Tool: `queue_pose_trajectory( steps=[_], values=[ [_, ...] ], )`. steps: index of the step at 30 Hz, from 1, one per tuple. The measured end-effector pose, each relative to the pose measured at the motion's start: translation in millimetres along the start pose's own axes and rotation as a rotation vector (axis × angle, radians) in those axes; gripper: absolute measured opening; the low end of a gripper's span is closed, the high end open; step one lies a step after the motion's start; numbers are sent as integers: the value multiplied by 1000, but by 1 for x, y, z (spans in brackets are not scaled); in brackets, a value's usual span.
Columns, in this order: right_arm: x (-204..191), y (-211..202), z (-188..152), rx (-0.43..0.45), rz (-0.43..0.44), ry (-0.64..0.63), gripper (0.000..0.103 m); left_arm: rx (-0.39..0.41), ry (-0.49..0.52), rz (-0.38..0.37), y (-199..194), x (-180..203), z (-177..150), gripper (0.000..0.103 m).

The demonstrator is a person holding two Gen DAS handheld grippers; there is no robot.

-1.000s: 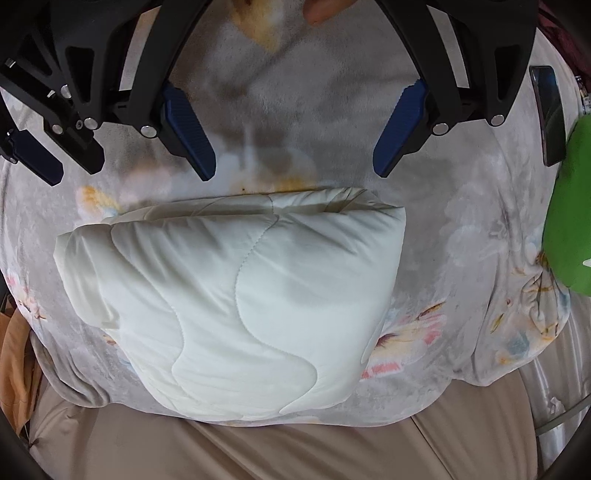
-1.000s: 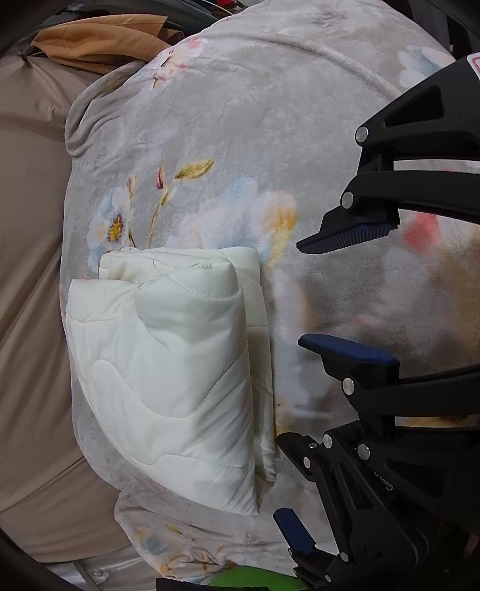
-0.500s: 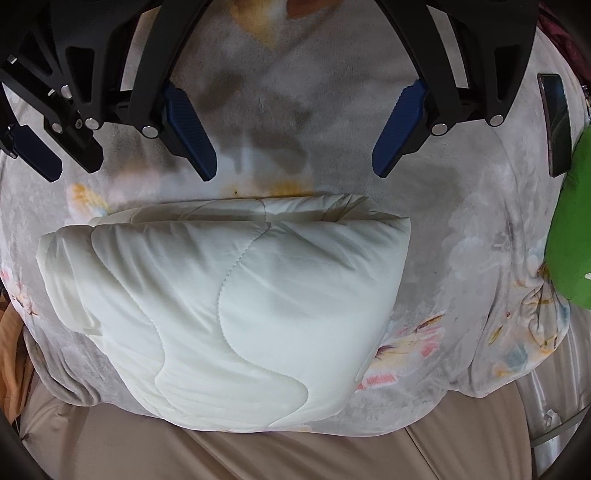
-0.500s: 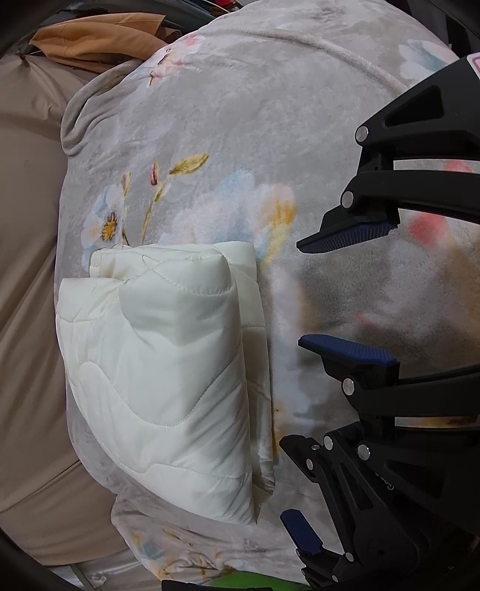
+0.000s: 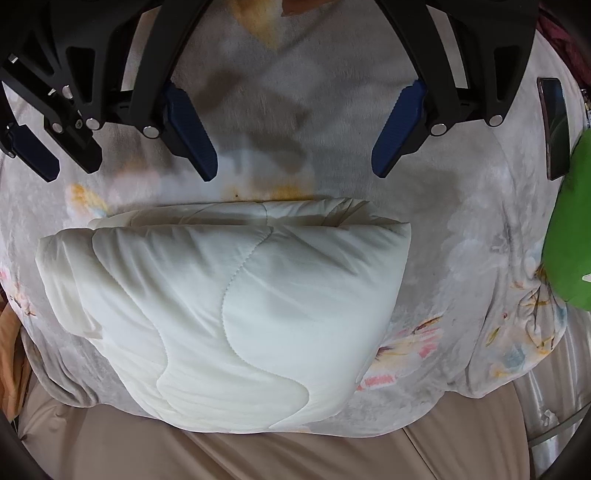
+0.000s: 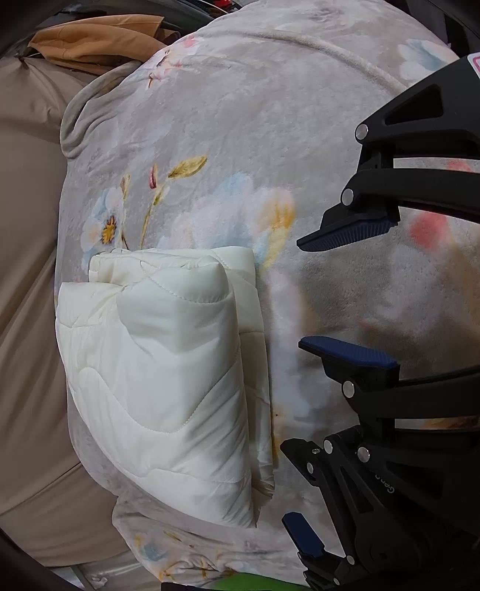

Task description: Fold large clothes

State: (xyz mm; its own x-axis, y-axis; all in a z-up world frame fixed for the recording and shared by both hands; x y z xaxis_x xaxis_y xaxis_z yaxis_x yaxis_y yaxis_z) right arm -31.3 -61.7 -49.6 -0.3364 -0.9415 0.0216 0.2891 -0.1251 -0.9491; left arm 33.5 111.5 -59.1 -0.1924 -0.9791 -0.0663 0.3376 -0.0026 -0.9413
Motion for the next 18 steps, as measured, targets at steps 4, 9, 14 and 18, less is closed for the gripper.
queue_pose_trajectory(
  steps=[4, 9, 14, 18],
  values=[
    [0, -1, -2, 3, -5, -2, 47, 0, 1, -1, 0, 0, -1, 83],
    [-1, -2, -3, 4, -5, -1, 47, 0, -6, 3, -1, 0, -4, 82],
    [-4, -3, -5, 8, -6, -7, 47, 2, -12, 3, -3, -1, -6, 81],
    [-5, -4, -5, 11, -8, -7, 47, 4, -11, 2, -3, -1, -6, 80]
  ],
)
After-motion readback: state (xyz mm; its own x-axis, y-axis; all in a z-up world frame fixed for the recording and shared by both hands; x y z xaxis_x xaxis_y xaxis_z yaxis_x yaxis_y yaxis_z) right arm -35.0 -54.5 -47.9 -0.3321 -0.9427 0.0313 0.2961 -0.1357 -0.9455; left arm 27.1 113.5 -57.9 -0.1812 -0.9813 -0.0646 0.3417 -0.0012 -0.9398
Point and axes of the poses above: each gripper's, at about its wrist camera, not at the fingertips, and y roughly the way its jaws point, x to its right, z to its top, the point moved 1 cm from there along y, roughly the way its jaws point, and after that the axes turned 15 degrees about -x, right-handed, at the moved point
